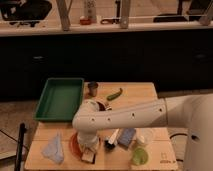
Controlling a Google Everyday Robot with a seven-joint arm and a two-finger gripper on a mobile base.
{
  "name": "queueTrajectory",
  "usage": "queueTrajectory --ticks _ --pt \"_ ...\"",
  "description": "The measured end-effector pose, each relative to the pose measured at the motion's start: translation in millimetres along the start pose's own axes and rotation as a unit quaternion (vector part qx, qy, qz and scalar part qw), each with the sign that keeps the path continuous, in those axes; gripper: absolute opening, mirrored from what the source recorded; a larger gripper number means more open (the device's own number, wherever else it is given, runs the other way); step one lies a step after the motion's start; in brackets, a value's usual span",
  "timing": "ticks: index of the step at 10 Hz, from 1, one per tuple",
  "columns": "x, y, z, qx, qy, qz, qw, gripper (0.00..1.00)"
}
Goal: Wipe red bowl with eraser
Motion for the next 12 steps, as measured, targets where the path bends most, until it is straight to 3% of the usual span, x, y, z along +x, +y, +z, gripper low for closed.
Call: queueTrajectory --ticks 2,5,9,12 --pt "18 -5 -2 0.005 0.009 0.015 0.9998 0.00" --pt "38 -35 -6 0.013 0.017 0.015 0.9997 0.00" --pt "4 -87 2 0.013 0.009 -0.047 0.9988 0.00" --pt "-31 -81 10 0.005 -0.001 -0.082 0.9966 0.00"
